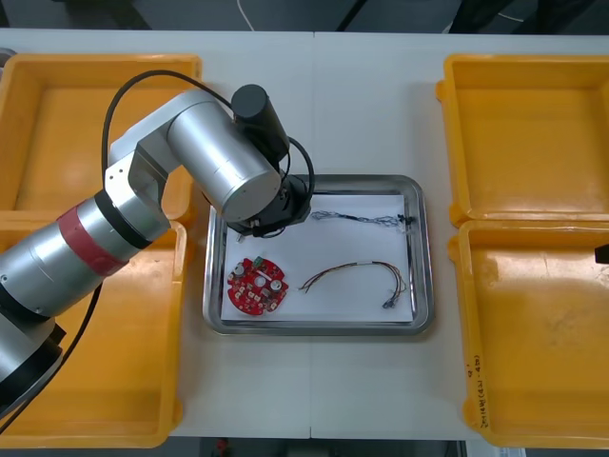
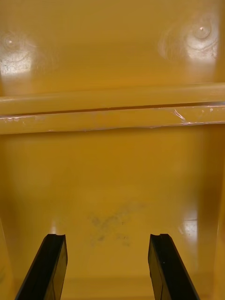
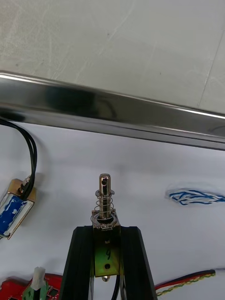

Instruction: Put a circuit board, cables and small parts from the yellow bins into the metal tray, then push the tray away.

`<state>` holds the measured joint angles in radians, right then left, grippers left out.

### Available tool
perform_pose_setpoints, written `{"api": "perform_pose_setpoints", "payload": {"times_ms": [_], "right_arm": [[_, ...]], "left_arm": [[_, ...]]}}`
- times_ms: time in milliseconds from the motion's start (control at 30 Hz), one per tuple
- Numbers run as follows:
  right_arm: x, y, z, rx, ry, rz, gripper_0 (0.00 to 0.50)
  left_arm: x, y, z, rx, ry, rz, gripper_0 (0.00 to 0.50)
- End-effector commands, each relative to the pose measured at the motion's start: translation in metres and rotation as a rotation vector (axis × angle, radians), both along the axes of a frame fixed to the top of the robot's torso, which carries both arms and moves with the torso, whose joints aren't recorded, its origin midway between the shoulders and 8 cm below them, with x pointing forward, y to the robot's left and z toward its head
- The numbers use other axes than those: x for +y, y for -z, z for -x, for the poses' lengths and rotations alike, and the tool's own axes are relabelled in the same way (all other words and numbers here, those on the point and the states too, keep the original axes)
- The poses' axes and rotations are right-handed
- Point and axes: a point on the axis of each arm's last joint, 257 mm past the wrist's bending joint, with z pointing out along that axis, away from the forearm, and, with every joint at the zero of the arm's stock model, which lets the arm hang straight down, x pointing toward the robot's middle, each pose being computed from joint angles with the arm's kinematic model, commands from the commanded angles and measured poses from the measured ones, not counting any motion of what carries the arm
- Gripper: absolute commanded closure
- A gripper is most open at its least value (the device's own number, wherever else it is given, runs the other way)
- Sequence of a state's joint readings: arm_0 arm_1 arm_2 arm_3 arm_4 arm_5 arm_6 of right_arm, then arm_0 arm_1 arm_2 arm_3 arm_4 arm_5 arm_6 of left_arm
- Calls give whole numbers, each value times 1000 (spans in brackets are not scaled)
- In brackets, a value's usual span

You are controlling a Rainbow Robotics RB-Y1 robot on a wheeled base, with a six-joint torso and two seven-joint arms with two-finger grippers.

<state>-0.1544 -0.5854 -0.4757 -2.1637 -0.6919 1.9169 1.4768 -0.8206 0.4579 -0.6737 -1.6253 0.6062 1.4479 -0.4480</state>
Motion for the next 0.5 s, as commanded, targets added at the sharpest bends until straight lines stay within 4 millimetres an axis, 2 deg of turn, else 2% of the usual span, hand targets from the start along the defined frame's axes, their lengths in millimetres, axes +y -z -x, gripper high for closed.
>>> {"api": "perform_pose_setpoints", "payload": {"times_ms": [33, 67, 100, 133, 200, 233, 400, 500], "right_arm": [[-3, -1, 6, -12, 58, -17, 0], [-4, -1, 6, -11, 61, -18, 0], [-4, -1, 6, -12, 60, -17, 0], [-4, -1, 6, -12, 62, -18, 0], [-4, -1, 6, -12, 62, -18, 0], [-4, -2, 6, -13, 62, -17, 0], [-4, -1, 6, -12, 64, -18, 0], [-5, -1, 6, -13, 65, -19, 0]], "left_arm": [[-16, 8, 9, -3, 57, -5, 493], [-16, 8, 9, -3, 57, -5, 406], [-16, 8, 9, -4, 56, -3, 272], [-16, 8, 10, -2, 57, -3, 236], [-17, 8, 9, -3, 55, -2, 28], [-17, 8, 9, -3, 55, -2, 3], [-15, 6, 7, -14, 49, -4, 0], [-16, -3, 3, -29, 43, 9, 0]]}}
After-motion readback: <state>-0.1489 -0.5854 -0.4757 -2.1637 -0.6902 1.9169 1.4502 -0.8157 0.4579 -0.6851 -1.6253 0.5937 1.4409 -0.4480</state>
